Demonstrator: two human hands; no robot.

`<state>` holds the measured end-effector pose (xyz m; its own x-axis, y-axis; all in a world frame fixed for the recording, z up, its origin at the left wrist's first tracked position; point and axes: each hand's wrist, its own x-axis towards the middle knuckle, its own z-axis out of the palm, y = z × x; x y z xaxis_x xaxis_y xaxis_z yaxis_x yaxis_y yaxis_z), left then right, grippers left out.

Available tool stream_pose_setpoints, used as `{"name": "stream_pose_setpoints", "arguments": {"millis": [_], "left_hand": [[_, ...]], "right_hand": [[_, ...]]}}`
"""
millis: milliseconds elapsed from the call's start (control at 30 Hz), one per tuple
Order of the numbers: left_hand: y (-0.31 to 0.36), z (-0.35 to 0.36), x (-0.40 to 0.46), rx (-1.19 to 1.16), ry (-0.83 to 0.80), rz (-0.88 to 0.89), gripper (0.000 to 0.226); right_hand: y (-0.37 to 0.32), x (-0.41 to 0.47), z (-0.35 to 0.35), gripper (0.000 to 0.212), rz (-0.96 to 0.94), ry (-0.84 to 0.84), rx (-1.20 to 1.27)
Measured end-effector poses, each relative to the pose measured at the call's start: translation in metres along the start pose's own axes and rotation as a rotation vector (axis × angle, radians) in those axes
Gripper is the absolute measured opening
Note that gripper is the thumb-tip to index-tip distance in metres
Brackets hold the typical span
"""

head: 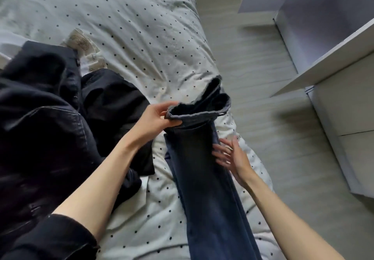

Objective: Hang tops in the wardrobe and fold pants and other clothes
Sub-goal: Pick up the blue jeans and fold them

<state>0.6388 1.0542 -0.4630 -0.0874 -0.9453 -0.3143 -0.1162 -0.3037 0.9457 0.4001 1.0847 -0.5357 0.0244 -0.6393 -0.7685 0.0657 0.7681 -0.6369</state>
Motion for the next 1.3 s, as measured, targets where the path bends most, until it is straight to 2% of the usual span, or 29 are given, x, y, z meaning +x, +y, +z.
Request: {"name": "stream_pose_setpoints", "arguments": {"millis": [100,167,200,267,333,400,500,567,600,800,900,1000,1067,1133,1300], "left_hand": [[-0.012,0.024,-0.053,0.431,-0.125,0.227,0.031],[-0.033,0.047,-0.086,0.662,-0.261,0.391,0.039],[-0.046,0.06,-0.099,0.735,-0.332,0.376,0.045],[-0.072,0.08,-0.118,0.851,-0.443,0.21,0.056],[-0.089,0.088,-0.123,0.884,-0.522,0.026,0.06],[-0.092,0.084,-0.112,0.84,-0.417,-0.001,0.053],[-0.08,0.066,-0.081,0.821,-0.081,0.105,0.034],[-0.076,0.053,-0.057,0.889,0.032,0.14,0.033],[-0.077,0.046,-0.044,0.912,0.021,0.117,0.038],[-0.102,0.02,0.01,0.742,-0.141,-0.14,0.059],[-0.107,0.023,0.023,0.73,-0.249,-0.195,0.054],[-0.098,0.031,0.027,0.584,-0.335,-0.264,0.043],[-0.086,0.041,0.026,0.603,-0.321,-0.188,0.034],[-0.064,0.049,0.023,0.685,-0.247,-0.039,0.03],[0.011,0.044,0.02,0.794,-0.114,0.259,0.034]], "right_hand": [[0.004,-0.031,-0.02,0.056,0.076,-0.053,0.223],[0.011,-0.046,-0.026,0.051,0.066,0.013,0.19],[0.015,-0.052,-0.027,0.043,0.051,0.048,0.105],[0.026,-0.059,-0.029,0.031,-0.057,0.103,-0.204],[0.043,-0.063,-0.032,0.035,-0.261,0.181,-0.592],[0.057,-0.069,-0.027,0.039,-0.489,0.2,-0.944],[0.083,-0.082,-0.01,0.045,-0.756,0.129,-1.39],[0.101,-0.092,0.003,0.055,-0.768,0.106,-1.581],[0.108,-0.095,0.008,0.059,-0.759,0.114,-1.637],[0.135,-0.093,0.009,0.057,-0.774,0.217,-1.688],[0.138,-0.089,0.007,0.056,-0.731,0.225,-1.704],[0.137,-0.088,0.009,0.056,-0.635,0.194,-1.748],[0.133,-0.089,0.011,0.057,-0.549,0.18,-1.764],[0.121,-0.087,0.013,0.06,-0.503,0.171,-1.746],[0.073,-0.088,0.019,0.064,-0.6,0.268,-1.693]]}}
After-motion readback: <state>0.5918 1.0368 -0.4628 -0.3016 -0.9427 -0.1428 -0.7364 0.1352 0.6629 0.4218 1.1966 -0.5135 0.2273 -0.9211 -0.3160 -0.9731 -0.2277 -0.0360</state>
